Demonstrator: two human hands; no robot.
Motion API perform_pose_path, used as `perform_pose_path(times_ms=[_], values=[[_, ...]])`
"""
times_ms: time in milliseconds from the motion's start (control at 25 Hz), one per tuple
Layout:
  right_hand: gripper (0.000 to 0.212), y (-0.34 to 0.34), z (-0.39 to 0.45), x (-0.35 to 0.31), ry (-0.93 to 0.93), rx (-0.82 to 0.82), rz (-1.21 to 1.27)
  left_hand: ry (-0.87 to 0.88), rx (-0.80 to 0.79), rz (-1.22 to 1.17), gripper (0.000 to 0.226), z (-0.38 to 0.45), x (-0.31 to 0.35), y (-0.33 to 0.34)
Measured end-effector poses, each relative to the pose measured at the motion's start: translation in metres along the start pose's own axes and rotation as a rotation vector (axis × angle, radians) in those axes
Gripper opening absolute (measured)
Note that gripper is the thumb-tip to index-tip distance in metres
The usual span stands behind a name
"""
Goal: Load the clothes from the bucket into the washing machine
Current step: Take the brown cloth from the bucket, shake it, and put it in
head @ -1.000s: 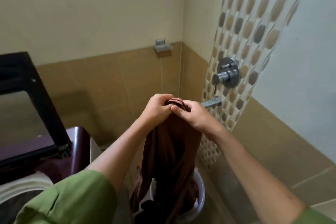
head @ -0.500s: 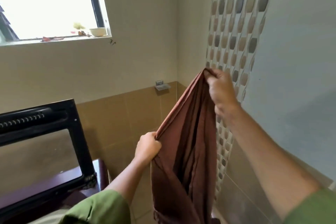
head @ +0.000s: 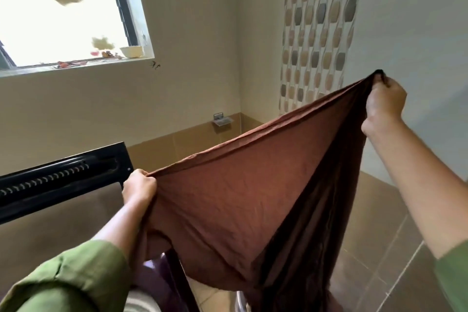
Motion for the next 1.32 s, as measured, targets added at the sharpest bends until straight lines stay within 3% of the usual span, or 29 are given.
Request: perform_pose_path(times_ms=[80,120,200,280,360,480,600,680,720,800,920,1000,1080,1160,1320], values=[[0.034,0.006,-0.003,0.003,-0.012,-0.055,-0.093,0.032,0.027,-0.062,0.023,0.003,0.024,-0.006],[0.027,0.018,-0.011,0.006,-0.025,-0.174,-0.103,0.109,0.01,-0.117,0.021,-0.001,0.046,-0.002],[0.011,0.057,-0.048,0.017,-0.017,-0.624,-0.22,0.346,-0.164,-0.222,0.017,-0.022,0.108,0.019],[0.047,0.097,-0.102,0.037,-0.025,-1.14,-0.427,0.581,-0.388,-0.24,0.012,-0.058,0.175,0.045],[0.049,0.122,-0.139,0.049,-0.046,-1.399,-0.453,0.704,-0.51,-0.247,0.005,-0.085,0.222,0.064],[0.012,0.134,-0.129,0.047,0.001,-1.296,-0.361,0.638,-0.638,-0.332,0.016,-0.086,0.234,0.07],[0.013,0.125,-0.086,0.045,0.043,-1.147,-0.282,0.542,-0.895,-0.136,0.013,-0.076,0.197,0.077],[0.014,0.117,-0.067,0.044,0.036,-1.145,-0.266,0.449,-0.938,-0.138,0.01,-0.068,0.173,0.081],[0.012,0.114,-0.059,0.045,0.005,-1.163,-0.309,0.398,-0.908,-0.239,0.014,-0.062,0.169,0.082],[0.014,0.108,-0.041,0.051,-0.057,-1.148,-0.435,0.356,-0.692,-0.43,0.021,-0.041,0.17,0.074],[0.019,0.089,0.007,0.057,-0.048,-0.802,-0.465,0.281,-0.331,-0.629,0.026,-0.01,0.175,0.043],[0.019,0.07,0.027,0.064,0.098,-0.564,-0.287,0.242,-0.25,-0.643,0.024,0.001,0.179,0.027],[0.022,0.061,0.026,0.072,0.17,-0.438,-0.181,0.326,-0.308,-0.489,0.026,-0.006,0.197,0.021],[0.024,0.068,0.009,0.079,0.108,-0.542,-0.222,0.432,-0.437,-0.398,0.025,-0.028,0.224,0.025],[0.033,0.092,-0.068,0.104,0.022,-1.311,-0.495,0.617,-0.699,-0.244,0.025,-0.073,0.267,0.039]])
Point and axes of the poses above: each hand's wrist, its own z-axis towards the middle knuckle, its own y-axis out of the palm, x = y × z, the point moved 5 cm from there along z, towards the middle knuckle, and after that the axes turned 7 degrees about -z, right-handed, at the moved point
